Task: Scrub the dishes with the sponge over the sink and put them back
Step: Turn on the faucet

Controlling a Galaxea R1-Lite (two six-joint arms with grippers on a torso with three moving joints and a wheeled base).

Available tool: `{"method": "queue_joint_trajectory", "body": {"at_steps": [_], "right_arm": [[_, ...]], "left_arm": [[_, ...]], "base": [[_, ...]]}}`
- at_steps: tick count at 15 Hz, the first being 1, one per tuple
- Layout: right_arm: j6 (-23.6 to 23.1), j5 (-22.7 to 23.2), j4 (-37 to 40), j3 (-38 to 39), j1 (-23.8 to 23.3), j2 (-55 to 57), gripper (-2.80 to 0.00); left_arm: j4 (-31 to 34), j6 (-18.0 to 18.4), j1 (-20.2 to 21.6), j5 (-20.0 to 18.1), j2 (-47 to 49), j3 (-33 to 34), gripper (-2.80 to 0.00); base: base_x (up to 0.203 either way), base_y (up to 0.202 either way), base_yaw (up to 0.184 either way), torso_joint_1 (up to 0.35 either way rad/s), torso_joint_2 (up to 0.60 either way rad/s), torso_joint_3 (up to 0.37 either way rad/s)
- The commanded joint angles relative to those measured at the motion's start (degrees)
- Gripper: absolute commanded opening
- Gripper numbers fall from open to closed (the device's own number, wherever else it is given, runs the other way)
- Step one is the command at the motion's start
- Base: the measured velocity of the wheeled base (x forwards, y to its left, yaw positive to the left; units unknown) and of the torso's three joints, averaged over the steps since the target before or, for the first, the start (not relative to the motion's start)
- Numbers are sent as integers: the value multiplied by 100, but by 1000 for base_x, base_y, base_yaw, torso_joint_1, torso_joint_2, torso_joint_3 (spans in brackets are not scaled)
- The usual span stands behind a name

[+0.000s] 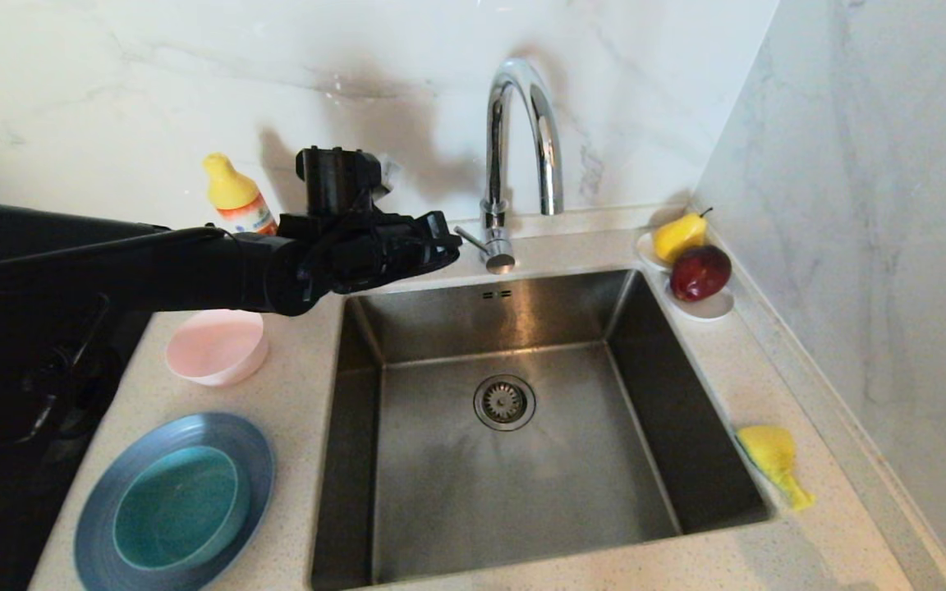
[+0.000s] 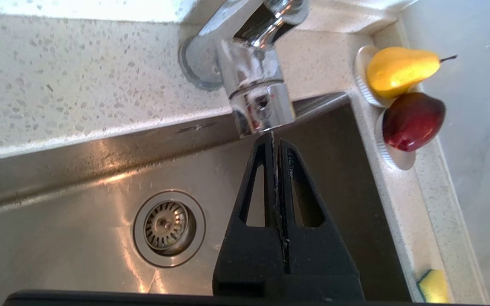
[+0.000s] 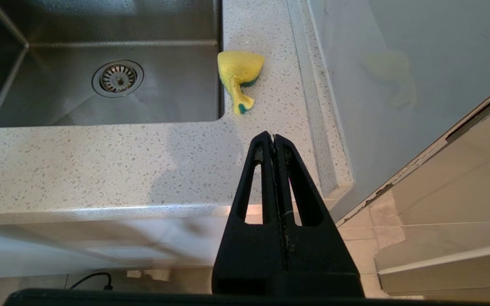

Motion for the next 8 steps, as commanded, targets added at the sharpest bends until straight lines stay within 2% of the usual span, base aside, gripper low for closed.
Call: {"method": "queue_joint_trajectory", "body": {"at_steps": [1, 8], "right_arm": [[1, 5, -10, 2, 2, -2, -280], [1, 5, -1, -6, 2, -2, -280]], "left_arm": [[-10, -17, 0, -14, 43, 0, -280], [-15, -52, 60, -14, 31, -455, -280]], "base": [[0, 0, 0, 0, 0, 0], [0, 0, 0, 0, 0, 0]]}}
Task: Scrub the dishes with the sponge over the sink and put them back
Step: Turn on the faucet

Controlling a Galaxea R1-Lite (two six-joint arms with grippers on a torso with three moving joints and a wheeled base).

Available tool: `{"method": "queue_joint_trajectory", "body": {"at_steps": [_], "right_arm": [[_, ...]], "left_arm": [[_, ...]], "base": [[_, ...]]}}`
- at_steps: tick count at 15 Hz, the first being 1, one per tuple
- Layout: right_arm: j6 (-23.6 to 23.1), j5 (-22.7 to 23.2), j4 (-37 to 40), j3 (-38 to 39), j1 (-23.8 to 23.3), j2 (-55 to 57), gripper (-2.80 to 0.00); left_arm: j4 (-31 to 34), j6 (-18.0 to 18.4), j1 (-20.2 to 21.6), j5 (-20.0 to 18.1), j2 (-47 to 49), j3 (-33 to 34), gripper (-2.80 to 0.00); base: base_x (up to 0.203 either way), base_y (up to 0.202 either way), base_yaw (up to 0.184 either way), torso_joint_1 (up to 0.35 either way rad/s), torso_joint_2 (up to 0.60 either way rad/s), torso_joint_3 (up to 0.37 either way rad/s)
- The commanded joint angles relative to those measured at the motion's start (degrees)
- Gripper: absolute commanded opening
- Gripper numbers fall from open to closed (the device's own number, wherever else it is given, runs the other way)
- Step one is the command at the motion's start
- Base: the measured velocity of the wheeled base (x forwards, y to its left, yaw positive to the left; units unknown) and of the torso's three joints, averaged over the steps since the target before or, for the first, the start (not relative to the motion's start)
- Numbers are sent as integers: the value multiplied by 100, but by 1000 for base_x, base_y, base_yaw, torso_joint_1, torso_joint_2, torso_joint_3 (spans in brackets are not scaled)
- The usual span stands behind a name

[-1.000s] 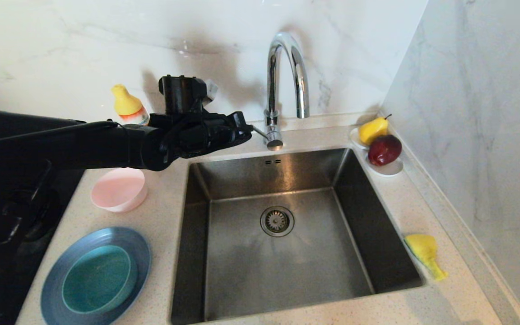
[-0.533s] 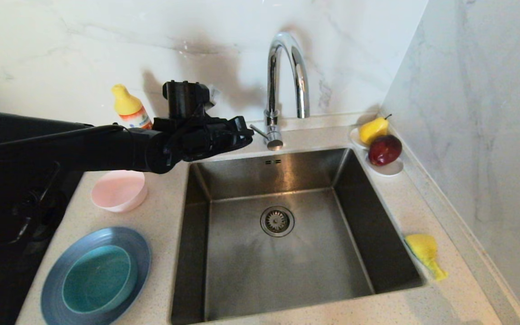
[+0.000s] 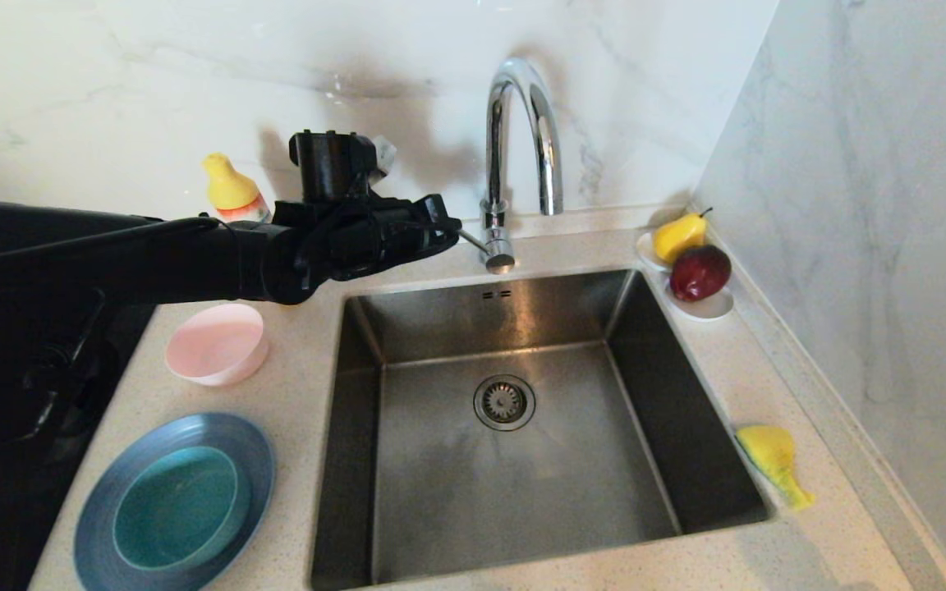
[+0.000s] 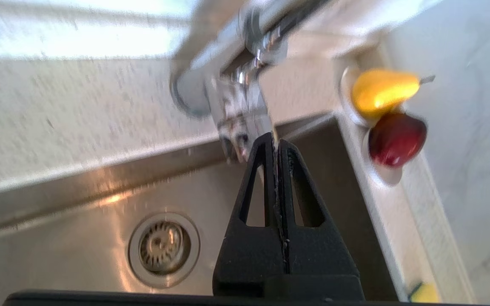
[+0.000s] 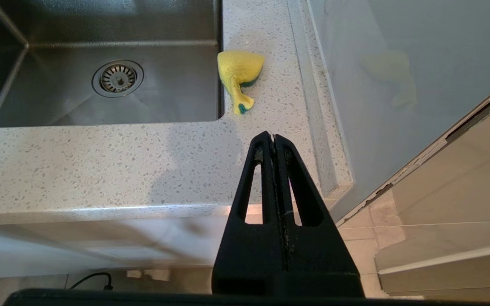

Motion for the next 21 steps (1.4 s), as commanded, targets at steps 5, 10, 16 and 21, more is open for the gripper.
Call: {"method": "queue_joint_trajectory", "body": {"at_steps": [5, 10, 16, 21], "right_arm": [[0, 3, 1, 2, 2, -2, -280], [-9, 3, 1, 2, 2, -2, -280], [0, 3, 1, 2, 2, -2, -280], [0, 3, -5, 2, 2, -2, -280]], "left_arm": [[-26, -23, 48, 37, 376, -673, -280], [-456, 33, 39, 179, 786, -809, -280], [-411, 50, 39, 193, 762, -787, -280], [-275, 42, 8, 182, 635, -513, -280]], "base": [[0, 0, 0, 0, 0, 0], [0, 0, 0, 0, 0, 0], [0, 0, 0, 0, 0, 0], [0, 0, 0, 0, 0, 0]]}}
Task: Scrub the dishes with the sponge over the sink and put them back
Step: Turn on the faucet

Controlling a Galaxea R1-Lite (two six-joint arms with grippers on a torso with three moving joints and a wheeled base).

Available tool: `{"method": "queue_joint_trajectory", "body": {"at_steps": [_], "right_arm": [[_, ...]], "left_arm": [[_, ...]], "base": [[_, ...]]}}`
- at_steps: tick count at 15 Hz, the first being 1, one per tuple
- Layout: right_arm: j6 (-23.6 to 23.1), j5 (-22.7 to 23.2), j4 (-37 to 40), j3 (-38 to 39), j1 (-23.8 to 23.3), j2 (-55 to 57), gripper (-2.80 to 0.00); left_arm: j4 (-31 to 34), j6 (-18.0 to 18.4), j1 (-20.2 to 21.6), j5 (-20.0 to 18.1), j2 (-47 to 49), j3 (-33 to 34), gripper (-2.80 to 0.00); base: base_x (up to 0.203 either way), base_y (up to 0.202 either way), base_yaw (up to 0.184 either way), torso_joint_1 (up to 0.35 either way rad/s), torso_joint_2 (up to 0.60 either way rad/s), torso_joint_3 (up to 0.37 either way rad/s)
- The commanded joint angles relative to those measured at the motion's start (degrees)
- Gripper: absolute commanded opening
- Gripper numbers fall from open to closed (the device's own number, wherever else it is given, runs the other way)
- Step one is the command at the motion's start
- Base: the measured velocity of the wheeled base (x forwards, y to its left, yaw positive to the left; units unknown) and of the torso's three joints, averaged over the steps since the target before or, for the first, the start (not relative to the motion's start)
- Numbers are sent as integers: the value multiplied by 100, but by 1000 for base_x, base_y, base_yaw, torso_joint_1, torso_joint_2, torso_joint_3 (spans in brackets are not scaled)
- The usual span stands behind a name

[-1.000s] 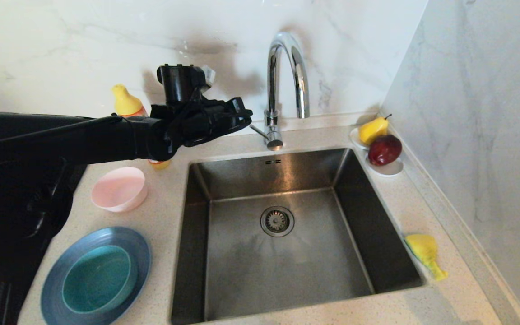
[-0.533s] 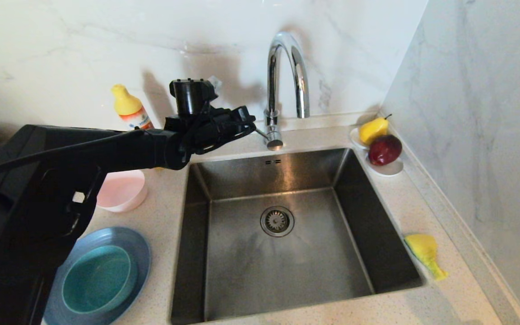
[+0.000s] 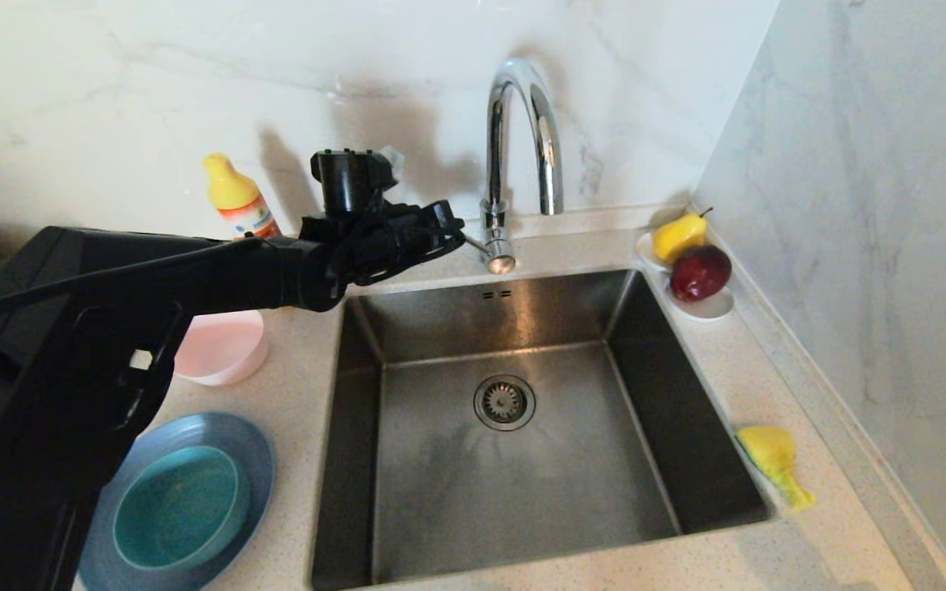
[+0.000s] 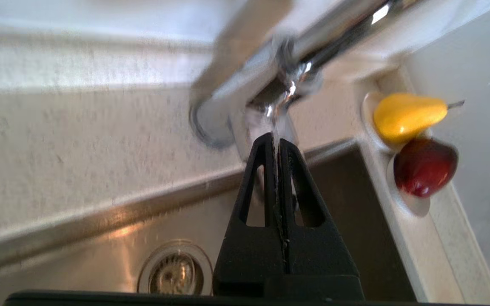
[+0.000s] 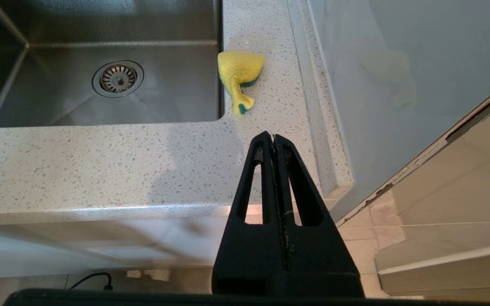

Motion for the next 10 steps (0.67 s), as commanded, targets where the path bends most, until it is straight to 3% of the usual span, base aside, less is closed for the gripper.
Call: {"method": "queue_joint_trajectory", "body": {"at_steps": [1, 10], "right_arm": [[-1, 5, -1, -8, 3, -2, -280], [-1, 5, -2, -4, 2, -2, -280]], "left_arm": [[-23, -15, -28, -17, -138, 265, -280], [-100, 23, -114, -15, -452, 764, -280]], "base": [[0, 0, 0, 0, 0, 0], [0, 0, 0, 0, 0, 0]]}}
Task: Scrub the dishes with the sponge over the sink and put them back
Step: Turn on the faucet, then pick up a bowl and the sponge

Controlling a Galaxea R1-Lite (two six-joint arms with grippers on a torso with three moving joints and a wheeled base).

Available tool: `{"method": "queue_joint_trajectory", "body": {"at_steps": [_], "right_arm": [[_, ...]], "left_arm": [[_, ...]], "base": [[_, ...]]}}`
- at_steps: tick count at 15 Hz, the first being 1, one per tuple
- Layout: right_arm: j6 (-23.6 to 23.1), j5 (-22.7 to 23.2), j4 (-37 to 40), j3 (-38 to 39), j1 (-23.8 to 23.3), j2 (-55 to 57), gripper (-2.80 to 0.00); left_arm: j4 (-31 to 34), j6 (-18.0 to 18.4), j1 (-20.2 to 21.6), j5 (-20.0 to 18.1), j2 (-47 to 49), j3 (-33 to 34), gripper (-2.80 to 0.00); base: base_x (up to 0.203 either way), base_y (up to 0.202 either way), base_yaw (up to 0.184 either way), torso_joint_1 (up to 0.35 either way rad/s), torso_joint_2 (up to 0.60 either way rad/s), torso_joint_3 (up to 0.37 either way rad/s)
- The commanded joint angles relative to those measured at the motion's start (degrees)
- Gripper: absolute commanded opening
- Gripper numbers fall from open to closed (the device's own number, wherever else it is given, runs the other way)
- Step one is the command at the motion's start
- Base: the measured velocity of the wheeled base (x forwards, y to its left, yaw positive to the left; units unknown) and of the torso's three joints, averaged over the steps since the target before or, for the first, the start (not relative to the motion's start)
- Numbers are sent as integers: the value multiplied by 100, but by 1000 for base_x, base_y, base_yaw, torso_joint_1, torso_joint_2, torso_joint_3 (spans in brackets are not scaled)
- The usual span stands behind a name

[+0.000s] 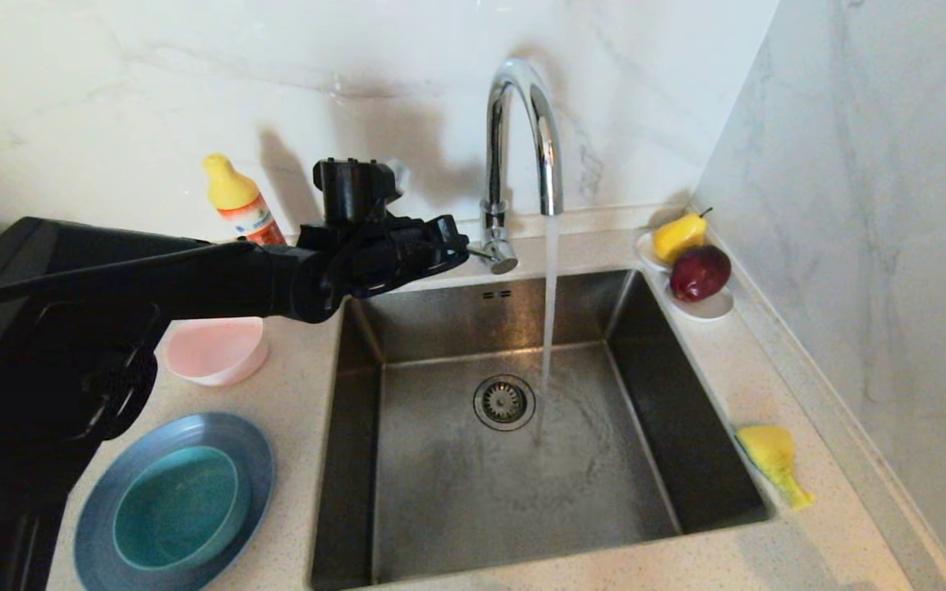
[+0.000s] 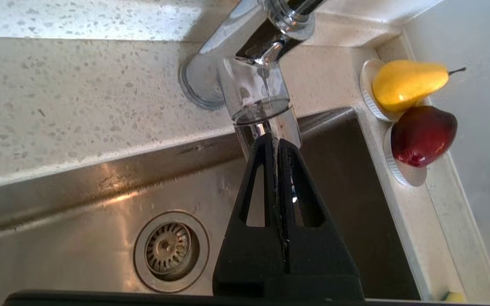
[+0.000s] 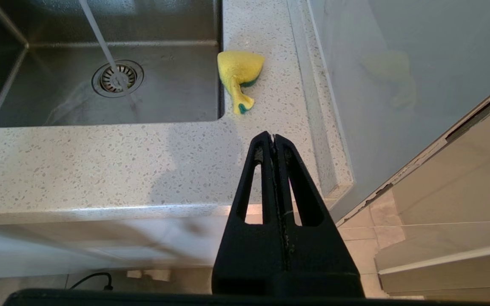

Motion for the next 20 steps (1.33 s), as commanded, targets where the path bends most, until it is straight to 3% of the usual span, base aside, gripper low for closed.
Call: {"method": "queue_joint_trajectory", "body": {"at_steps": [1, 4, 6, 9, 12, 14, 17, 20], "right_arm": [[-3, 2, -6, 2, 5, -2, -280], [-3, 2, 3, 2, 5, -2, -280], [-3, 2, 3, 0, 5, -2, -280], [-3, 2, -1, -3, 5, -2, -280], [-9, 2, 3, 2, 5, -2, -280], [-3, 2, 2, 2, 5, -2, -280], [-3, 2, 3, 2, 5, -2, -280], [-3, 2, 1, -5, 5, -2, -280]], "left_arm": [[-94, -24, -4, 24, -103, 49, -280], [-119, -19, 62, 184, -517, 89, -280], [-91, 26, 81, 492, -1082, 257, -280], [-126, 707, 78, 1284, -2268, 979, -280], [-111, 1335, 80, 2322, -3679, 1710, -280], [-131, 1731, 82, 2748, -4831, 2534, -280], [-114, 2003, 145, 3023, -6658, 3924, -280], [-55, 2203, 676, 3132, -8507, 5371, -280]], "base": [[0, 0, 0, 0, 0, 0], [0, 0, 0, 0, 0, 0], [0, 0, 0, 0, 0, 0], [0, 0, 0, 0, 0, 0], [0, 0, 0, 0, 0, 0], [0, 0, 0, 0, 0, 0], [0, 0, 0, 0, 0, 0], [0, 0, 0, 0, 0, 0]]}}
